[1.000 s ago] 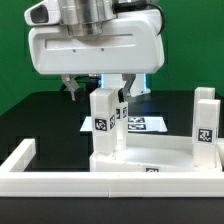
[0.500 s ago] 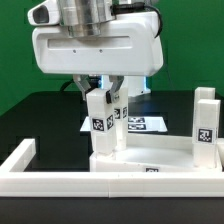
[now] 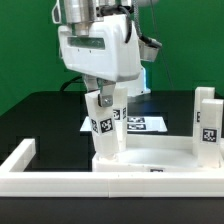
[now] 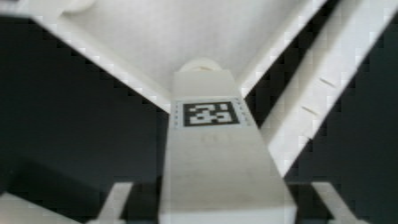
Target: Assemble desk
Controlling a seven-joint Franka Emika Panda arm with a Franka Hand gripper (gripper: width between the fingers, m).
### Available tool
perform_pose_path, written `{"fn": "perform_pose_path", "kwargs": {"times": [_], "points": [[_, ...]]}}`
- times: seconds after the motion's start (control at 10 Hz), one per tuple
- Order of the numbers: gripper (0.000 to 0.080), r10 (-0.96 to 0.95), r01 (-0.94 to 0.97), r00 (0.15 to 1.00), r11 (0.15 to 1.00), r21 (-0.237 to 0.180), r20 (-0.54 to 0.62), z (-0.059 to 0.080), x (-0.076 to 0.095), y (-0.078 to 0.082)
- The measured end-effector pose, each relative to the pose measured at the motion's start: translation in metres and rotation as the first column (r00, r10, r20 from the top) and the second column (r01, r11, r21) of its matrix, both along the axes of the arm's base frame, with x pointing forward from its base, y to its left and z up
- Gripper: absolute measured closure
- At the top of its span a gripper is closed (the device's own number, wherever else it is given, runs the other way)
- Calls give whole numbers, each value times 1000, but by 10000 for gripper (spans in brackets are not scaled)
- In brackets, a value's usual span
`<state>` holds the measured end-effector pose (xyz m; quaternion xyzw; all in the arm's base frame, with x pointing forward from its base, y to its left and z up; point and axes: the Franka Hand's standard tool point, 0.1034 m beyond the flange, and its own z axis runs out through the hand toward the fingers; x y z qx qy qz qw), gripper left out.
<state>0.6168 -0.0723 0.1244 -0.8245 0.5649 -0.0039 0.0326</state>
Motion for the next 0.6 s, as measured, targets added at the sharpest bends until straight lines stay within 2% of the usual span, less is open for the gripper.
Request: {"fn": "perform_pose_path", "kwargs": {"times": [0.2, 0.5, 0.6], "points": [[512, -278, 276, 956, 961, 32, 94, 0, 9, 11], [508, -511, 504, 851, 859, 85, 119, 1, 8, 21], [508, -518, 511, 847, 855, 86, 116, 1, 8, 22]]}}
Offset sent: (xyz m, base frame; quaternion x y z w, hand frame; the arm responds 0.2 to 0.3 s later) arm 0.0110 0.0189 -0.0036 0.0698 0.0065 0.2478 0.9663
